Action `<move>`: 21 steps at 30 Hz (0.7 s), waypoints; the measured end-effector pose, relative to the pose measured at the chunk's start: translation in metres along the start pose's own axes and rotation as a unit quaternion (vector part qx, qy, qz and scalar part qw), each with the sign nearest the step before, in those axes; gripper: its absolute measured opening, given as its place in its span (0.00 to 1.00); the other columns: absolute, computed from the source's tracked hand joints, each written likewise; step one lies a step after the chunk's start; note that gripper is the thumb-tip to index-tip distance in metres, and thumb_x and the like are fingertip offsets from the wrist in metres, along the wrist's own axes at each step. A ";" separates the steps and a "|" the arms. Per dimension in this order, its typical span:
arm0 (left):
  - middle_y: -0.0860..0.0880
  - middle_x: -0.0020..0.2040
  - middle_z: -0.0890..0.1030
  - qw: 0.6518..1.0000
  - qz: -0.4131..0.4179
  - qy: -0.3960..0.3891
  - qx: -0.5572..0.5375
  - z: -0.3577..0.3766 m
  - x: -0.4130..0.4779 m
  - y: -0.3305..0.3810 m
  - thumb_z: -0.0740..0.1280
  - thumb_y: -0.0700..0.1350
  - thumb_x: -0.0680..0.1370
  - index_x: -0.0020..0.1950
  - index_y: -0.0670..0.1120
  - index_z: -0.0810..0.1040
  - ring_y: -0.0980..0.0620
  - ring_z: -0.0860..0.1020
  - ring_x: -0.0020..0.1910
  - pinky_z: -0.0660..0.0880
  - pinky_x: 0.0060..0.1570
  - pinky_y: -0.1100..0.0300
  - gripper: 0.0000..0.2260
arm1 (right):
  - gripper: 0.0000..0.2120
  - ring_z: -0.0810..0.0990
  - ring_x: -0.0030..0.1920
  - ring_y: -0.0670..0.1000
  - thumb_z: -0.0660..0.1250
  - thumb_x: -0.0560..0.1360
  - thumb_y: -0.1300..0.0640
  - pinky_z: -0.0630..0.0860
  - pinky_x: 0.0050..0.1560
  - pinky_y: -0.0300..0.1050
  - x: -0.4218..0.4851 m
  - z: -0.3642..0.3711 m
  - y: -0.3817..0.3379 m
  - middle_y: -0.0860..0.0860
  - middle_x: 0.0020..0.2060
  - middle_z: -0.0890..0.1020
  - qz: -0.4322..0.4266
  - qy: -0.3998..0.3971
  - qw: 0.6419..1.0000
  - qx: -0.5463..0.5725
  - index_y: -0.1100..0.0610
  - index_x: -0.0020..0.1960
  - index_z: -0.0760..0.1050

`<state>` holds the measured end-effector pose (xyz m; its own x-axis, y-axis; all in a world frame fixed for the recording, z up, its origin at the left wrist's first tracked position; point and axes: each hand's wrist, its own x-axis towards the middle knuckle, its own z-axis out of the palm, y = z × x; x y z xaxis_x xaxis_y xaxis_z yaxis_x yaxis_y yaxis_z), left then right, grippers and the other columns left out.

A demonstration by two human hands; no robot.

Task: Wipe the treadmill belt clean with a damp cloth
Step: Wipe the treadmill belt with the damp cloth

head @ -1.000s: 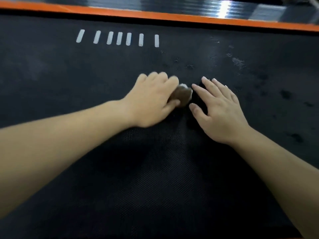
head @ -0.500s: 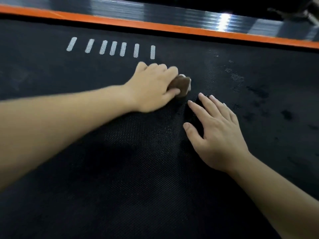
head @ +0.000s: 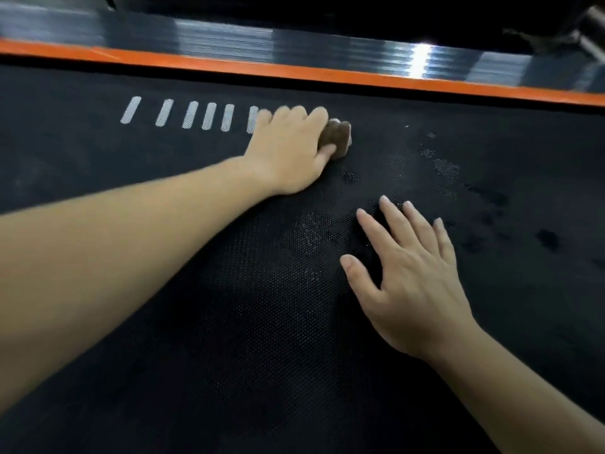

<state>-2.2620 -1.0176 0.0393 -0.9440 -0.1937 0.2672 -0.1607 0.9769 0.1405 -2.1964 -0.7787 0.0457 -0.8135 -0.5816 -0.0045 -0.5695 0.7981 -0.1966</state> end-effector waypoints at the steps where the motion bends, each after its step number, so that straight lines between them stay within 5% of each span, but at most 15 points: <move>1: 0.40 0.61 0.77 0.999 -0.030 -0.009 0.023 0.000 0.013 -0.003 0.59 0.58 0.82 0.63 0.46 0.70 0.37 0.73 0.62 0.63 0.63 0.41 0.17 | 0.35 0.42 0.80 0.48 0.43 0.76 0.31 0.40 0.79 0.56 -0.001 0.000 0.000 0.45 0.81 0.51 -0.001 0.000 1.000 -0.001 0.42 0.80 0.54; 5: 0.40 0.65 0.74 0.987 -0.152 -0.043 0.001 0.001 0.049 -0.009 0.57 0.58 0.83 0.67 0.47 0.68 0.37 0.71 0.66 0.61 0.67 0.40 0.19 | 0.35 0.43 0.80 0.48 0.43 0.76 0.31 0.41 0.79 0.57 -0.002 0.001 0.001 0.45 0.81 0.51 -0.003 0.001 1.000 -0.001 0.42 0.80 0.54; 12: 0.43 0.57 0.78 0.999 0.045 0.024 -0.018 0.005 -0.023 0.033 0.61 0.58 0.80 0.61 0.48 0.71 0.38 0.75 0.58 0.66 0.57 0.44 0.16 | 0.35 0.42 0.80 0.49 0.44 0.75 0.32 0.39 0.79 0.56 0.000 -0.001 -0.001 0.46 0.81 0.50 0.002 -0.004 1.000 -0.001 0.42 0.80 0.54; 17: 0.38 0.67 0.74 0.992 -0.107 -0.056 0.041 0.005 0.063 0.000 0.57 0.58 0.83 0.69 0.46 0.67 0.36 0.70 0.68 0.62 0.66 0.41 0.20 | 0.35 0.44 0.80 0.49 0.44 0.76 0.31 0.42 0.79 0.57 -0.001 0.002 0.001 0.46 0.81 0.52 -0.007 0.007 1.000 -0.003 0.43 0.80 0.55; 21: 0.39 0.65 0.74 0.997 -0.062 -0.052 -0.016 0.006 0.043 0.015 0.60 0.57 0.82 0.66 0.47 0.69 0.36 0.71 0.66 0.63 0.65 0.41 0.19 | 0.35 0.45 0.80 0.49 0.45 0.76 0.32 0.41 0.79 0.56 -0.002 0.000 0.001 0.46 0.81 0.53 -0.005 0.012 1.000 0.010 0.43 0.80 0.56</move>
<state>-2.3071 -1.0105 0.0473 -0.9422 -0.3013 0.1466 -0.2705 0.9422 0.1979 -2.1954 -0.7771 0.0456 -0.8103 -0.5856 0.0208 -0.5755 0.7886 -0.2163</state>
